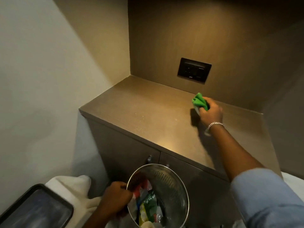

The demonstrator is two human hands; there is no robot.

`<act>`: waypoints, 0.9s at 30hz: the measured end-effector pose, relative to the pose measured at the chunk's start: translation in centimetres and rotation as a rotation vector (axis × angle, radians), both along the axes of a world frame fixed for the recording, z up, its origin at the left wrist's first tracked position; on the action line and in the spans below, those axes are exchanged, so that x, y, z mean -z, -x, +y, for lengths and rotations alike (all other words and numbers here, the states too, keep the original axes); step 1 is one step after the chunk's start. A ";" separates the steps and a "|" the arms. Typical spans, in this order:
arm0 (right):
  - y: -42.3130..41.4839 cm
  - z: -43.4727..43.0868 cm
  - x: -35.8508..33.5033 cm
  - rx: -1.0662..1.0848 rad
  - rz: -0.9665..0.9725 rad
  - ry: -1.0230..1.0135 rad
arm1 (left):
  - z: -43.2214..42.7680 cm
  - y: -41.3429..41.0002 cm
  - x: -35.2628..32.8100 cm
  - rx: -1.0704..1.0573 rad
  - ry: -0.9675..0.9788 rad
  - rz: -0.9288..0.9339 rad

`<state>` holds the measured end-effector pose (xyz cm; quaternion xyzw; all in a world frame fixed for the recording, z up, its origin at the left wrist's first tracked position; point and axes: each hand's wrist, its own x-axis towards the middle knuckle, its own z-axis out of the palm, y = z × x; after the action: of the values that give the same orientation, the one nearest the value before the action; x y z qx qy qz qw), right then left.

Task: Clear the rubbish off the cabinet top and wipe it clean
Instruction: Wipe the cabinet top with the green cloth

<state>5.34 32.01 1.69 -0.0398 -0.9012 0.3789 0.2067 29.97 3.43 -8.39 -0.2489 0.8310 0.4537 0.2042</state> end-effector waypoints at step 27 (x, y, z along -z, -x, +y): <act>3.7 -12.8 0.6 -0.170 -0.205 -0.095 | -9.3 1.4 -1.1 -0.217 -0.135 0.042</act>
<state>1.65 19.16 1.05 0.0080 -0.9347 0.3458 0.0823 28.58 -5.88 -7.33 -0.3135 0.7707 0.5334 0.1525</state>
